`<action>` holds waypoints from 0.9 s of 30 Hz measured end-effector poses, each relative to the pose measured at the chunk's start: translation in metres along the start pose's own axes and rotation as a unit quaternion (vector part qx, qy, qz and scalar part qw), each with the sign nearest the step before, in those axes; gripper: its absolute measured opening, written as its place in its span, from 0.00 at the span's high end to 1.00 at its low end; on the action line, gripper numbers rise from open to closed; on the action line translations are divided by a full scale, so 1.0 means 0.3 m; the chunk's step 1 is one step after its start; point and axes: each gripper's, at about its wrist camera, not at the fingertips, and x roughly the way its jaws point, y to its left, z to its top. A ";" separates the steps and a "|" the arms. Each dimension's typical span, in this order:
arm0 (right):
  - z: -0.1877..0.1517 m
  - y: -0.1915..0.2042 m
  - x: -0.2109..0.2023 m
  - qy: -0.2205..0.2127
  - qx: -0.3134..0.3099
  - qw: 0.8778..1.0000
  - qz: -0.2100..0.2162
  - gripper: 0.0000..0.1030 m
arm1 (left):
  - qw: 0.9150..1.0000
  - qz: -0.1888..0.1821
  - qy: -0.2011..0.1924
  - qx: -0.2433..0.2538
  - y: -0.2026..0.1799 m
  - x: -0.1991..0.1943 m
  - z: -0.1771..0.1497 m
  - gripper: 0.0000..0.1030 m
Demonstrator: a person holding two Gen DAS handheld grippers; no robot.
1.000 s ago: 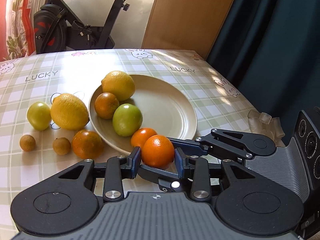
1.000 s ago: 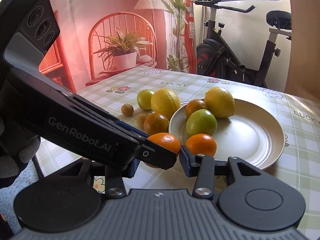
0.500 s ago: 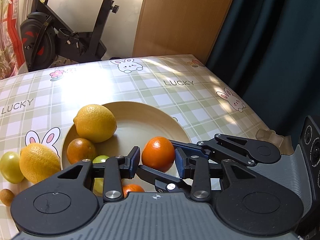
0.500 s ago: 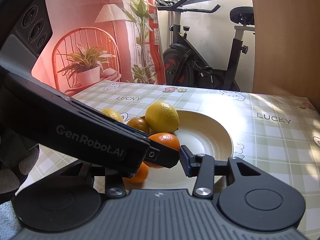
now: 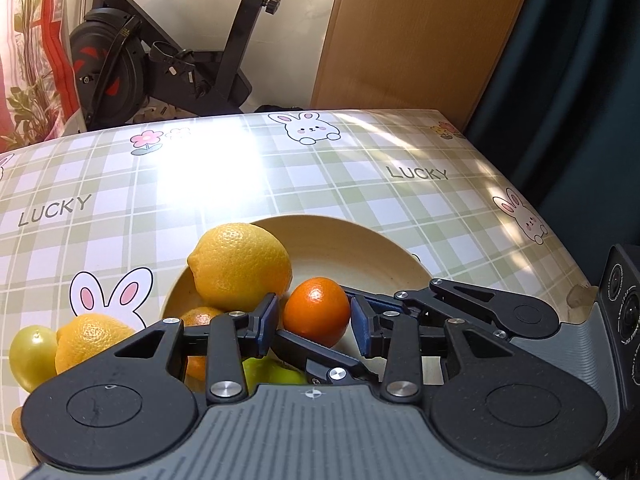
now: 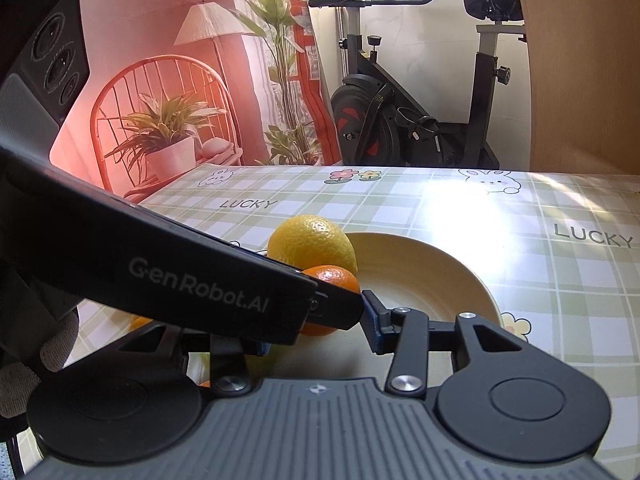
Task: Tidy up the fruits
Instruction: 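Open the left gripper to release the tangerine onto the plate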
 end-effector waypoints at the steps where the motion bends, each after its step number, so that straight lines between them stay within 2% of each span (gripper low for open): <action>1: -0.004 -0.005 0.001 -0.001 0.004 1.000 0.002 0.56 | 1.000 0.000 -0.001 0.001 0.000 -0.003 0.001 0.61; 5: -0.007 -0.019 0.002 -0.004 0.012 1.000 0.007 0.56 | 1.000 -0.001 0.000 0.003 -0.001 0.004 -0.003 0.60; 12: -0.007 -0.011 0.020 0.004 0.012 1.000 -0.014 0.56 | 1.000 0.003 -0.002 0.013 -0.013 0.010 -0.006 0.59; 27: -0.008 -0.002 0.036 0.011 0.001 1.000 -0.025 0.55 | 1.000 0.002 -0.019 -0.003 -0.004 -0.029 -0.028 0.57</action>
